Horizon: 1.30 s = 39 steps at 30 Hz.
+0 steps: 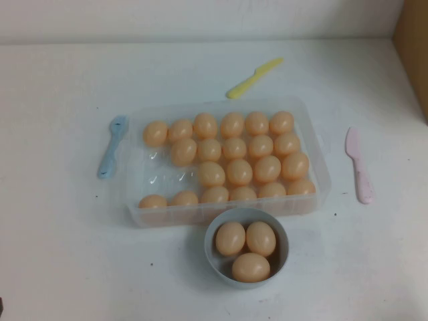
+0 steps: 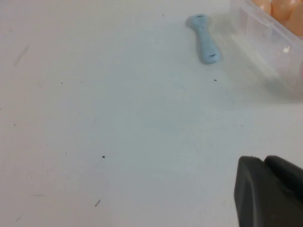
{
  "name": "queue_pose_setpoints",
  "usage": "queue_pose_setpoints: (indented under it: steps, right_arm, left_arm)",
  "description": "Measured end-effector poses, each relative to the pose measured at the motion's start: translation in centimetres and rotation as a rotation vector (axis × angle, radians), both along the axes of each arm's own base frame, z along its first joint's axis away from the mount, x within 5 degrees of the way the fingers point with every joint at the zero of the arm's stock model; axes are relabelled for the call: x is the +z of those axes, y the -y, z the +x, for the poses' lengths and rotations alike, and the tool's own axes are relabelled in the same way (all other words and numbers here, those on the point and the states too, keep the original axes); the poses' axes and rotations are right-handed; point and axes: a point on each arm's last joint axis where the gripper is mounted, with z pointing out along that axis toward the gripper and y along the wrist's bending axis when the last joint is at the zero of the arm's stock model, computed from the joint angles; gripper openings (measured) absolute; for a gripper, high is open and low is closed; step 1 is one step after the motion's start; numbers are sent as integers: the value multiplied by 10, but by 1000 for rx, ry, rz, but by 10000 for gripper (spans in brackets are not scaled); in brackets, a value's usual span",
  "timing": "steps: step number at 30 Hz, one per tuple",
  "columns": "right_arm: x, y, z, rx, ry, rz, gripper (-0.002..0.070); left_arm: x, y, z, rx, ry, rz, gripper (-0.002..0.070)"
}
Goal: Take an egg out of the egg box
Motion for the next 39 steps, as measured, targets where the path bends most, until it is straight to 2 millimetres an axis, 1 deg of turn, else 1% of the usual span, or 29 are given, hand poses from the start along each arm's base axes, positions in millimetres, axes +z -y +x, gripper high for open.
queue_pose_setpoints:
  steps: [24, 28, 30, 32, 37, 38, 39]
  right_arm:
    - [0, 0, 0, 0, 0, 4, -19]
    - [1, -2, 0, 4, 5, 49, -19]
    - [2, -4, 0, 10, 12, 127, -19]
    - [5, -7, 1, 12, 40, 261, -19]
    - [21, -13, 2, 8, 134, 832, -19]
    - [23, -13, 2, -2, 152, 904, -19]
    - [24, -11, 2, -13, 167, 939, -19]
  left_arm:
    - [0, 0, 0, 0, 0, 0, -5]
    - [0, 0, 0, 0, 0, 0, -5]
    - [0, 0, 0, 0, 0, 0, -5]
    - [0, 0, 0, 0, 0, 0, -5]
    - [0, 0, 0, 0, 0, 0, -5]
    - [0, 0, 0, 0, 0, 0, -5]
    - [0, 0, 0, 0, 0, 0, -5]
